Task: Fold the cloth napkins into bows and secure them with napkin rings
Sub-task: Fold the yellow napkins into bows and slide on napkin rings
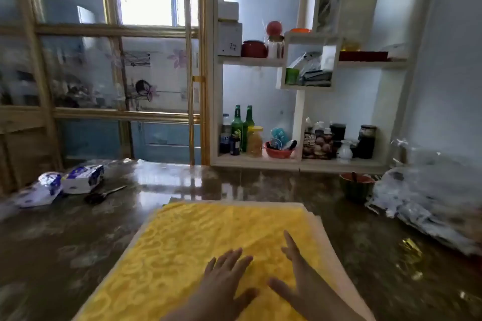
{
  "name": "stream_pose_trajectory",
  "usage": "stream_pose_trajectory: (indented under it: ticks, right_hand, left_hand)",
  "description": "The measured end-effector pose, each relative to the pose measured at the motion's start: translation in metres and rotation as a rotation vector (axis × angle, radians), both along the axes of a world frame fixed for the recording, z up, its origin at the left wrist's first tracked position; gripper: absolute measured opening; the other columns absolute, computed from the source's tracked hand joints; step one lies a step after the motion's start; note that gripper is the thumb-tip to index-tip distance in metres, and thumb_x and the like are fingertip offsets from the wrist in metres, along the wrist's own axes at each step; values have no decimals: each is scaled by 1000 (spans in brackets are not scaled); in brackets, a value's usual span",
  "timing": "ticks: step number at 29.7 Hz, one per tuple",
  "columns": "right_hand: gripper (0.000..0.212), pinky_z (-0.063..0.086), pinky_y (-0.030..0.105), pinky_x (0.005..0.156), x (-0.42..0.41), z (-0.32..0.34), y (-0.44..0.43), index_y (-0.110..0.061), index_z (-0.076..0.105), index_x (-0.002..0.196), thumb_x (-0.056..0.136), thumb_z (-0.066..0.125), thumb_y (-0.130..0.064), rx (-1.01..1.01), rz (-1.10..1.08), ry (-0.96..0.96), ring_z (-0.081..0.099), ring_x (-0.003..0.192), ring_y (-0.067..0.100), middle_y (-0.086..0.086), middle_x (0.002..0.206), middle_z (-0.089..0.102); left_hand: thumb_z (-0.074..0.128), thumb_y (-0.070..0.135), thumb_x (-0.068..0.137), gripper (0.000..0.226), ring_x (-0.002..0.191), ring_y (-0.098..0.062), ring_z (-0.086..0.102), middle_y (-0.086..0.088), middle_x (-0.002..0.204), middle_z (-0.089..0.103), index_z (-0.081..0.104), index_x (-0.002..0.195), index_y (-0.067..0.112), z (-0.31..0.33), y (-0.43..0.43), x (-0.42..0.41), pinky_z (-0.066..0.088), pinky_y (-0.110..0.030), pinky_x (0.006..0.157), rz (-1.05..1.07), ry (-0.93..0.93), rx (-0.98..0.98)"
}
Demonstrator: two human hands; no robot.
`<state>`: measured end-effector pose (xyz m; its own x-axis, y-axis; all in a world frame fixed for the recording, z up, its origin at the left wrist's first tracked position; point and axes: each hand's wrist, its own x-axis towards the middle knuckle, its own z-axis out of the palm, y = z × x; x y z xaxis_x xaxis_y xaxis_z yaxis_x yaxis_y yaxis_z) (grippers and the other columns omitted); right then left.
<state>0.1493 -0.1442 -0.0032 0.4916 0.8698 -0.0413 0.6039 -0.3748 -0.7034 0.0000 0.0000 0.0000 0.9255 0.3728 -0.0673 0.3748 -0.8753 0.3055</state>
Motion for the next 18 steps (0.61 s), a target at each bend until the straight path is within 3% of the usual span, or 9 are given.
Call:
stream_pose_trajectory:
  ticks: [1,3,4,6,7,9,11,14,18]
  right_hand:
    - [99,25,18,103,-15,-12,-13,-40,-22,141,76,47,-70,-56,38,-64,22,142,10,-6,157,15]
    - [106,21,21,109,-21,-28,-23,-31,-13,148,68,32,-84,-180,35,-206,20,142,12,-5,157,15]
    - [115,16,24,113,-28,-33,-34,-28,-7,150,57,17,-92,-229,48,-280,16,143,12,-5,157,13]
    - [117,7,25,114,-45,-37,-54,-24,9,151,54,3,-90,-288,99,-398,10,144,11,-5,158,10]
    - [104,6,24,114,-45,-37,-59,-23,15,150,66,13,-84,-288,88,-420,9,144,11,-4,158,10]
    - [74,7,22,113,-51,-32,-76,-21,20,149,89,33,-63,-254,79,-408,10,144,12,-3,158,12]
    - [86,9,23,113,-52,-30,-91,-22,23,148,80,33,-74,-279,94,-383,12,144,12,-4,158,13]
    - [123,12,29,115,-55,-29,-113,-27,23,148,44,21,-93,-299,115,-324,12,144,12,-7,158,12]
    - [104,12,28,115,-57,-26,-139,-30,24,147,60,54,-77,-291,181,-260,10,143,10,-10,157,10]
  left_hand:
    - [-12,92,48,120,144,-9,13,8,156,13,14,148,31,-12,-19,-13,18,-33,115,11,36,-4]
    - [-13,81,72,96,130,-3,39,10,140,47,33,137,28,-38,-33,-24,35,-28,105,77,-78,75]
    - [-12,78,74,91,132,-3,36,9,140,48,34,136,30,-44,-44,-37,30,-26,107,76,-73,94]
    - [-6,86,61,103,144,-6,7,8,156,15,20,146,34,-67,-62,-50,3,-31,116,22,-103,191]
    - [-3,89,55,109,145,-7,-2,9,158,5,15,148,35,-71,-64,-57,-5,-33,116,13,-10,125]
    - [1,96,47,119,145,-9,-6,9,158,1,13,148,35,-63,-71,-68,-8,-35,115,6,1,93]
    - [12,92,54,110,145,-9,-6,9,158,0,13,148,35,-58,-78,-76,-7,-36,116,12,19,64]
    - [24,88,54,107,144,-8,-5,11,158,1,15,147,38,-52,-90,-86,-6,-38,117,-31,55,14]
    - [34,87,56,103,144,-7,5,13,156,13,24,145,37,-43,-106,-91,-2,-39,116,-77,41,-1]
